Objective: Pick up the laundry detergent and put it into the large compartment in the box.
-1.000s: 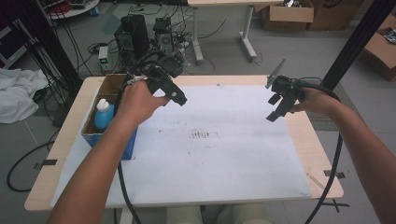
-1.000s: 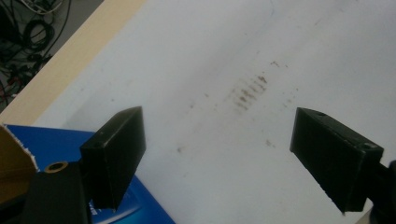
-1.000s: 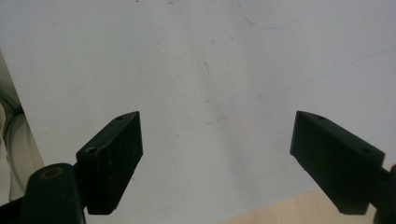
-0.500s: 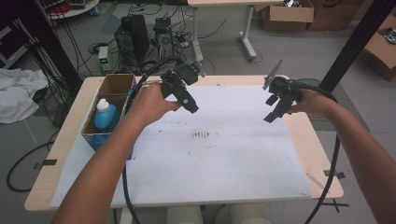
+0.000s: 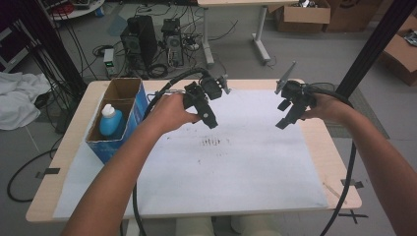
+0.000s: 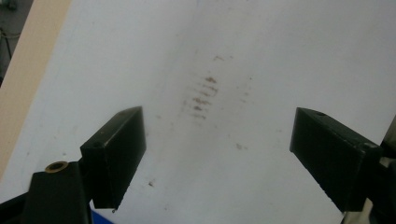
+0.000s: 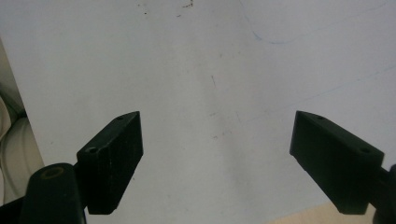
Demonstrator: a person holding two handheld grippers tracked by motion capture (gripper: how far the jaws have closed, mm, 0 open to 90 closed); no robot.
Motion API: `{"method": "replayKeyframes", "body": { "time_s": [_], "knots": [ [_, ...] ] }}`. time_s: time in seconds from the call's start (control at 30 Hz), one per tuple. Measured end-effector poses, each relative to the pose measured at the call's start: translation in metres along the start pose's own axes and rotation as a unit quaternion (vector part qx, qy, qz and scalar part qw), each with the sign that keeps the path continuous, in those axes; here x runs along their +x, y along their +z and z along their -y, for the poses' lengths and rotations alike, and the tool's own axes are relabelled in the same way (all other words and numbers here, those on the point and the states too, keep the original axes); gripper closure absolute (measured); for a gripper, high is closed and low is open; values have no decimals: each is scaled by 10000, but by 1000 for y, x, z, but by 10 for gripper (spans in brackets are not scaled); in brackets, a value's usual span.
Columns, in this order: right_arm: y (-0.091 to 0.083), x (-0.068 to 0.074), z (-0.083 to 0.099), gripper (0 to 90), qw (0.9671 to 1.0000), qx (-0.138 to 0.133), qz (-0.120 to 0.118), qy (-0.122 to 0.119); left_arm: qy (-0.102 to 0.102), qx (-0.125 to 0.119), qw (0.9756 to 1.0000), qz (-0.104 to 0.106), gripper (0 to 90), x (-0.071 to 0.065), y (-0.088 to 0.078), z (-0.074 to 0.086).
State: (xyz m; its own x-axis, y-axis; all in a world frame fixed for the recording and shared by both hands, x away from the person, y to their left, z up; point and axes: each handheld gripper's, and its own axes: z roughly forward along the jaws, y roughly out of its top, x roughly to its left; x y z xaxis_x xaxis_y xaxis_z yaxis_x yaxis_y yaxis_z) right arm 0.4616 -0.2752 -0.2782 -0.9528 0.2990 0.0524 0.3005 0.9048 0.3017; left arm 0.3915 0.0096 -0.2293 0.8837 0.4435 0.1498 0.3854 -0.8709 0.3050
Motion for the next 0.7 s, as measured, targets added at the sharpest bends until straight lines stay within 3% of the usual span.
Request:
{"method": "replayKeyframes", "body": {
  "time_s": [0.7],
  "knots": [
    [1,2,3,172,10000,-34,1,44,167,16,9998,96,196,-4,11,-3]
  ]
}}
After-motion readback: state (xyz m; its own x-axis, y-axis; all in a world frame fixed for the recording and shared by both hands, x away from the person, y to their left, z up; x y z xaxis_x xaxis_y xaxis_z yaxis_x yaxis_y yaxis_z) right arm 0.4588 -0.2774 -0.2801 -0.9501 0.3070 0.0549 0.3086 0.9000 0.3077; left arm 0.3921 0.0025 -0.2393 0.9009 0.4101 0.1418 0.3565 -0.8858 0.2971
